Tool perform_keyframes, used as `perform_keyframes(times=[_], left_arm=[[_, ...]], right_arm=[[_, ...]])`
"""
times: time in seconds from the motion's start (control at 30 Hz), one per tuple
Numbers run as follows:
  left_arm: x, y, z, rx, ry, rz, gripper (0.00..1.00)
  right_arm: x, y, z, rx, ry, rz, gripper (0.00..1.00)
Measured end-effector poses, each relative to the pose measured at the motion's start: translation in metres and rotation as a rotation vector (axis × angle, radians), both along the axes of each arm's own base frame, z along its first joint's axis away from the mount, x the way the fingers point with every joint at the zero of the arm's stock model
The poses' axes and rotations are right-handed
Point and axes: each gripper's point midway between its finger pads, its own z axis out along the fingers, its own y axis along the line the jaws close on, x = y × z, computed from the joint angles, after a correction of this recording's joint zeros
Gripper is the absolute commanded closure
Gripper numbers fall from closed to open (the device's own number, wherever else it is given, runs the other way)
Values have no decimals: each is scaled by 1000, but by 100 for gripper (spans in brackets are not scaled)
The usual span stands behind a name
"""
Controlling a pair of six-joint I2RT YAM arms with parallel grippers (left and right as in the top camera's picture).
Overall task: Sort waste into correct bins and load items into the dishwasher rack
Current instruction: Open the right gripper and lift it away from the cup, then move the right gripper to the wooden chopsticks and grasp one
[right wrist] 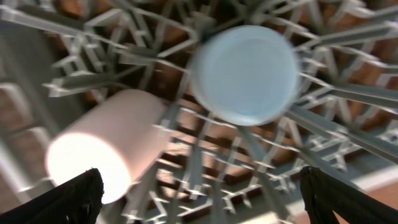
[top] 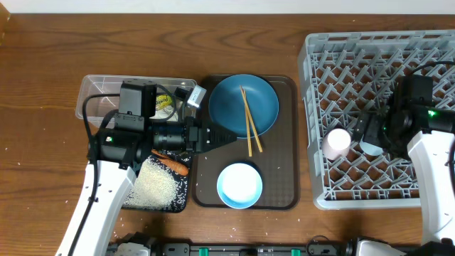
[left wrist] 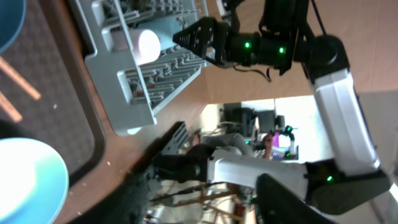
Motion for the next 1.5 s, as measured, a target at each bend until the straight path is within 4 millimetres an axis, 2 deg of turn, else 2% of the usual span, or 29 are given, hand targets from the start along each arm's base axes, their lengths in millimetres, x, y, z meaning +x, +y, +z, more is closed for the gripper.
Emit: perform_keyframes(times=[0.03,0.13,0.4,0.53,0.7,0.83,1.0,1.1,1.2,1.3,1.5], left_arm=[[0,0,0,2,2,2,20],[0,0,-1,3,4,3,15],[2,1,-2,12,1,12,9],[14,7,-4,39,-28,62,7],[50,41,2,42,-84,221,5],[79,92,4,52,-94,408,4],[95,153,3,63,-83,603,4],[98,178,2,68,-77,682,4],[98,190,2,70,-75,722,3],[98,195,2,70,-74,735,3],[98,195,2,70,-75,735,3]], right_arm=[[1,5,0,26,-6,12,1],[4,22,0,111,-21,87,1],[7,93,12,362,-86,368,2],[9,126,18,412,-115,488,3],[9,174,25,436,-159,658,8],[7,210,28,415,-189,756,8],[2,241,29,361,-215,817,8],[-1,255,29,320,-232,843,8],[-2,265,28,287,-253,850,11],[-1,272,24,271,-266,844,16],[-3,282,-5,256,-215,837,34]])
